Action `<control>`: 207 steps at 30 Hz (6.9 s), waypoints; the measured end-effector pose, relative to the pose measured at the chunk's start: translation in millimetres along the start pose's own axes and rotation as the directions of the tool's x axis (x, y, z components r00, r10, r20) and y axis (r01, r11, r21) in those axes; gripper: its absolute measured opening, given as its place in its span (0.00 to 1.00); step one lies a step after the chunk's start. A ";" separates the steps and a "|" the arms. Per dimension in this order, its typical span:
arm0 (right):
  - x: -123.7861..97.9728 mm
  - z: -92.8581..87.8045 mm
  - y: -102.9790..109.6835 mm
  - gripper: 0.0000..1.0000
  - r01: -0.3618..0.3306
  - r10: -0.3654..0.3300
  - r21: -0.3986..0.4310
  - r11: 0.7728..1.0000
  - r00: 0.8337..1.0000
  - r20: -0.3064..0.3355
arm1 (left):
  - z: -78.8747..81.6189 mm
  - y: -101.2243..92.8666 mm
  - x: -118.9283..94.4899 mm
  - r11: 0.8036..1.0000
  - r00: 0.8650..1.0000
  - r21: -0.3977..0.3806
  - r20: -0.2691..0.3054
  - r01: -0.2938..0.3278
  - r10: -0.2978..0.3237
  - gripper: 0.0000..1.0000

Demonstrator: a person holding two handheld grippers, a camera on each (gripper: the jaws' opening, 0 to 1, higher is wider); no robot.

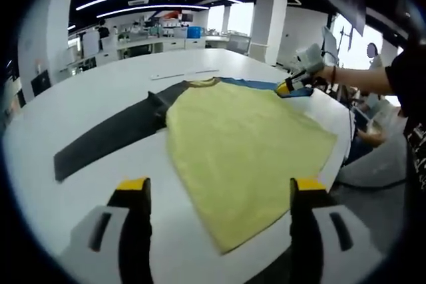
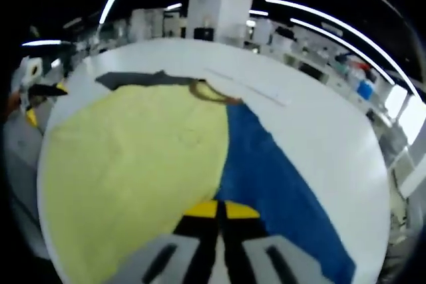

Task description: Fold the garment on the visible template until the final outline fits inside the template.

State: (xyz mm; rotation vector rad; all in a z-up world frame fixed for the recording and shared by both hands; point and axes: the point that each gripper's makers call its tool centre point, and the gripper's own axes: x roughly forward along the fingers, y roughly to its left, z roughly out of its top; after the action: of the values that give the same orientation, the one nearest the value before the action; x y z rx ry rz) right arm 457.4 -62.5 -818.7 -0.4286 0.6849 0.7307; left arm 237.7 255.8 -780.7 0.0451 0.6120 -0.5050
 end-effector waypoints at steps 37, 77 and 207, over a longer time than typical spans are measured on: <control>-49.9 -19.8 -49.0 0.41 0.162 -0.186 0.267 0.950 0.980 0.066 | 15.0 7.6 -0.2 1.000 0.996 -0.005 0.092 0.018 -0.018 0.94; -101.7 -137.6 -130.4 0.18 0.458 -0.453 0.626 0.631 0.873 -0.183 | 10.3 0.7 2.2 1.000 0.998 0.015 0.055 0.025 -0.026 0.96; 49.8 188.2 81.1 0.00 -0.042 0.005 0.214 0.976 0.985 0.170 | 5.5 22.3 -11.8 0.998 0.991 -0.057 0.130 -0.013 0.020 0.99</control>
State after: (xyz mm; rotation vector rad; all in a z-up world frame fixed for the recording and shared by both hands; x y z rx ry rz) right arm 503.8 123.5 -730.8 -0.1566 0.6027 0.6976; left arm 242.8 279.5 -772.0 -0.0362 0.4969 -0.4703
